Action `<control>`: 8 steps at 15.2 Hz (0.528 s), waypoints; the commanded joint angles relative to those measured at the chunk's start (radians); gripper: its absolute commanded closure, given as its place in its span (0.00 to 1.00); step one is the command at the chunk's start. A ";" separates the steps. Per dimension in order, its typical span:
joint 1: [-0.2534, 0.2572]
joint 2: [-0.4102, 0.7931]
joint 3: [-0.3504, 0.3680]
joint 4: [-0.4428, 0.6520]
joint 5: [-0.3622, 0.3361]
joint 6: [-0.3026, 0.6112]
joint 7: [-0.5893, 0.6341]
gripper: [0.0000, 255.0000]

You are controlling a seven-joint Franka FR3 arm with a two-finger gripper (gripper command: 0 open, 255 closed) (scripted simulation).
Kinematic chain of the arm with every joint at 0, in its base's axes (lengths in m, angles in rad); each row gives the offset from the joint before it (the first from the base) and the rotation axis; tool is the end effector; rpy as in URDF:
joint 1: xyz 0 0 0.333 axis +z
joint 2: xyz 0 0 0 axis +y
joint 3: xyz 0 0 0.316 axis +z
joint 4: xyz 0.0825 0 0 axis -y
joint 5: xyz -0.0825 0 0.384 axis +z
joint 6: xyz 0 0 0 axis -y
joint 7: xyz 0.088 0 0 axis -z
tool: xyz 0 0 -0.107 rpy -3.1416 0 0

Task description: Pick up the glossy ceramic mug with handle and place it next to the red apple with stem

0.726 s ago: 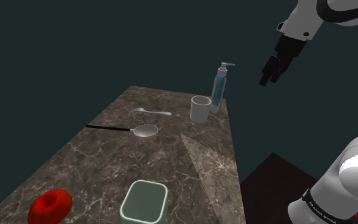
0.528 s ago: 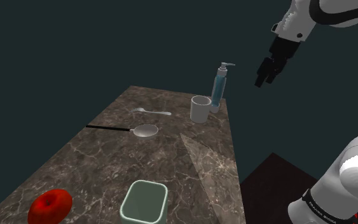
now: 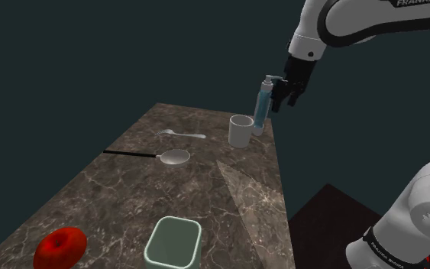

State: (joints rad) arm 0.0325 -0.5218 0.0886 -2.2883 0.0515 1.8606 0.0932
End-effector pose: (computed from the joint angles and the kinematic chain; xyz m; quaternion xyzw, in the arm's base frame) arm 0.4009 0.0579 0.5551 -0.9989 -0.0029 -0.0458 0.0076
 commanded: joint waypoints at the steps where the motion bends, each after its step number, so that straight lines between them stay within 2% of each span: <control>1: 0.007 0.073 0.033 0.034 -0.003 0.030 0.038 0.00; 8: 0.025 0.334 0.131 0.194 -0.055 0.090 0.173 0.00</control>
State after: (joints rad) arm 0.0534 -0.2203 0.2055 -2.1157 0.0057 1.9477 0.2437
